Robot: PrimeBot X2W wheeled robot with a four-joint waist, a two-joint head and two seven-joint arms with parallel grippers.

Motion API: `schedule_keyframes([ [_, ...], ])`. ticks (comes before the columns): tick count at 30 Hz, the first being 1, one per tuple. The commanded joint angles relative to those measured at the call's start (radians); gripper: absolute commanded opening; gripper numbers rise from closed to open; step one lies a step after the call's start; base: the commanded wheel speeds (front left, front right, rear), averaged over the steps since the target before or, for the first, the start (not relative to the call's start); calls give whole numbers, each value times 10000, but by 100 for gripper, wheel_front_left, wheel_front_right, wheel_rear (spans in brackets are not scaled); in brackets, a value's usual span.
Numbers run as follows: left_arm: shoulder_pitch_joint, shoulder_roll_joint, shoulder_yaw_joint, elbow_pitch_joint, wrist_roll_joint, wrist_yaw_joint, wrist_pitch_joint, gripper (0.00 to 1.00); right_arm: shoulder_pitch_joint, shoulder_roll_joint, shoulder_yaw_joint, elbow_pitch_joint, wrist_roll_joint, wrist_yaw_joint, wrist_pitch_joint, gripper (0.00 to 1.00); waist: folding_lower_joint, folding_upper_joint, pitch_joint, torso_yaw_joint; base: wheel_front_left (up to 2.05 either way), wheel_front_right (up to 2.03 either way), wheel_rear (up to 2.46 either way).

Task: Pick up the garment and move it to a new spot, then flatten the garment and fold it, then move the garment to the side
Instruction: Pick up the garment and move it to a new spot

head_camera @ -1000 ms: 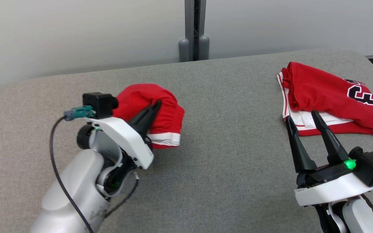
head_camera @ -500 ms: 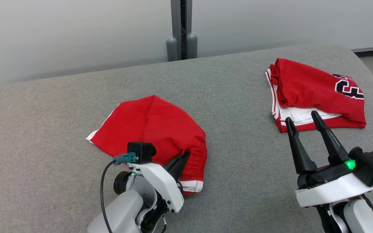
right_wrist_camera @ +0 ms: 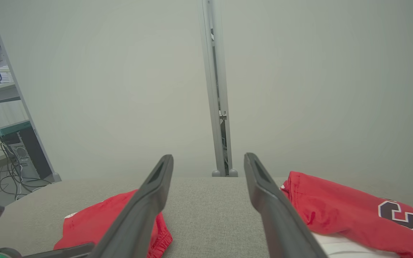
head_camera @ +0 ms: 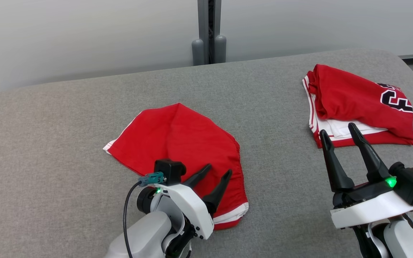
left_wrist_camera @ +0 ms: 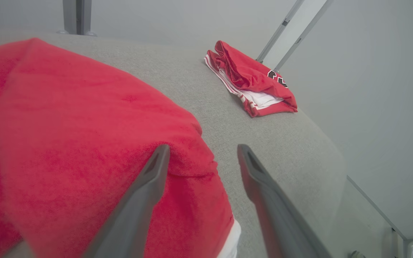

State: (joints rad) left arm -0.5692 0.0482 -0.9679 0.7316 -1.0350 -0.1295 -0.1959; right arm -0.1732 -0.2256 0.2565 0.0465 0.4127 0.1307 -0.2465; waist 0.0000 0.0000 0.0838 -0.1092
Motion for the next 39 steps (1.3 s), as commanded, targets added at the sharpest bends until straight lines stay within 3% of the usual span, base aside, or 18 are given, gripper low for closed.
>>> schedule_keyframes([
  [1, -215, 53, -79, 50, 51, -14, -137, 100, 161, -35, -80, 28, -81, 3, 10, 100, 0, 0, -36, 66, 0, 0, 0],
  [5, -385, 324, -137, -38, 210, -15, -465, 100, 197, -5, -165, 14, -104, 3, 19, 100, 0, 0, -82, 200, 0, 0, 0],
  [12, -306, 1151, 650, -930, 612, 70, -685, 100, 424, 39, -375, -82, -125, 3, 8, 100, 0, 0, -124, 496, 0, 0, 0],
  [26, 2145, 2776, 3493, -4909, 2468, 1836, -690, 100, 826, 87, -644, -141, -129, 3, -5, 100, 0, 0, -178, 914, 0, 0, 0],
  [31, 3115, 2809, 4578, -5746, 2972, 2276, -691, 100, 961, 119, -676, -43, -135, 3, -38, 100, 0, 0, -181, 986, 0, 0, 0],
  [39, 4227, 2525, 5954, -6151, 3964, 2510, -692, 100, 1042, 126, -663, 210, -63, 3, -85, 100, 0, 0, -278, 987, 0, 0, 0],
])
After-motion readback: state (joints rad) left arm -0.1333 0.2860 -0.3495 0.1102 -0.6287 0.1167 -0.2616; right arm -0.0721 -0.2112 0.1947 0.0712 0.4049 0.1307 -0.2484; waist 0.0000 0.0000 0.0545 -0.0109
